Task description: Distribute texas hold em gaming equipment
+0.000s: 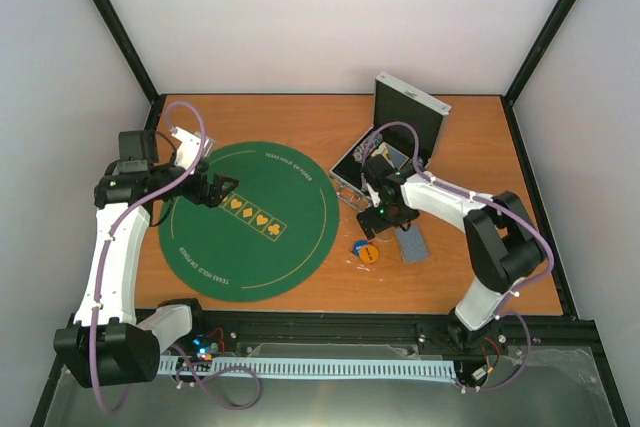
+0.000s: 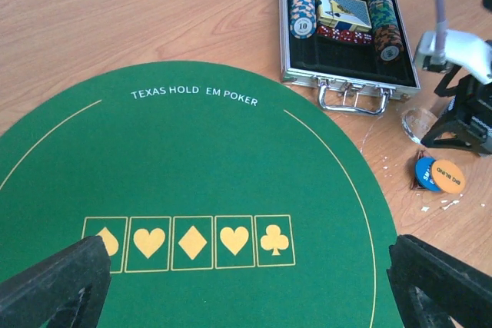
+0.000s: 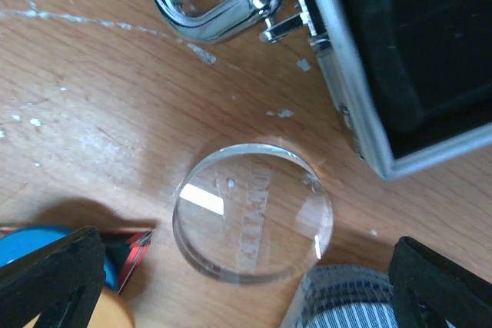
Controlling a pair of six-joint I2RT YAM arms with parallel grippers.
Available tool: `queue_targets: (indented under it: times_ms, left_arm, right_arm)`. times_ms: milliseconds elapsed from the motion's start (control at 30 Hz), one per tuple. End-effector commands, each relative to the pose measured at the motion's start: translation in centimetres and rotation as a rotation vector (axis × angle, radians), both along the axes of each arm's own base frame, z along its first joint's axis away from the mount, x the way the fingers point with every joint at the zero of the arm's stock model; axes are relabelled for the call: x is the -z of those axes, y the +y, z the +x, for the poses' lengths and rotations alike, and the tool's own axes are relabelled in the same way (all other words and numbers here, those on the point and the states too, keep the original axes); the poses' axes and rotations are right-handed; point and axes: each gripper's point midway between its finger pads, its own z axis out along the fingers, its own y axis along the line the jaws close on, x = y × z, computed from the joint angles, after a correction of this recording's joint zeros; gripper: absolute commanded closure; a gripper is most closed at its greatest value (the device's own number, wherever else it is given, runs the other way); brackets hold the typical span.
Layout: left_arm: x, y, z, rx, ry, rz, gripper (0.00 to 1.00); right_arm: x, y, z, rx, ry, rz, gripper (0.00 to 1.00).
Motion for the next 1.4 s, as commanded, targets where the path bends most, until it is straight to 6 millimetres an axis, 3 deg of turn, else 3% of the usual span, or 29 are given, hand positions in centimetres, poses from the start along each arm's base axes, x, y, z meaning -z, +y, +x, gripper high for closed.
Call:
queue_targets:
  times_ms: [0, 400, 600, 767, 933, 1133, 1367]
  left_arm:
    - [-0.7, -0.1, -0.4, -0.002, -0.011, -0.02, 0.0]
    - [0.3, 0.0, -0.5, -0.013, 0.011, -0.014, 0.0]
    - [0.3, 0.1, -0.4, -0.015, 0.011, -0.015, 0.0]
    - [0.4, 0.1, -0.4, -0.019, 0.016, -0.013, 0.0]
    - [0.5, 0.1, -0.3, -0.019, 0.016, -0.013, 0.0]
    - [0.6, 0.1, -0.2, -0.019, 0.019, -0.014, 0.0]
    - [0.2, 0.1, -0.1, -0.021, 0.01, -0.023, 0.0]
  right_arm:
    - [0.8, 1.0, 1.1, -0.008, 0.019, 0.023, 0.02]
    - [2.9, 0.1, 0.3, 0.011, 0.084, -0.007, 0.23]
    - [3.9, -0.6, -0.4, 0.013, 0.114, -0.032, 0.24]
    - [4.5, -0.9, -0.7, 0.015, 0.132, -0.049, 0.31]
    - [4.6, -0.3, -1.0, 0.008, 0.156, -0.019, 0.51]
    - [2.5, 1.4, -0.4, -0.006, 0.137, 0.064, 0.67]
    - [-3.6, 5.3, 0.3, -0.098, 0.021, 0.182, 0.69]
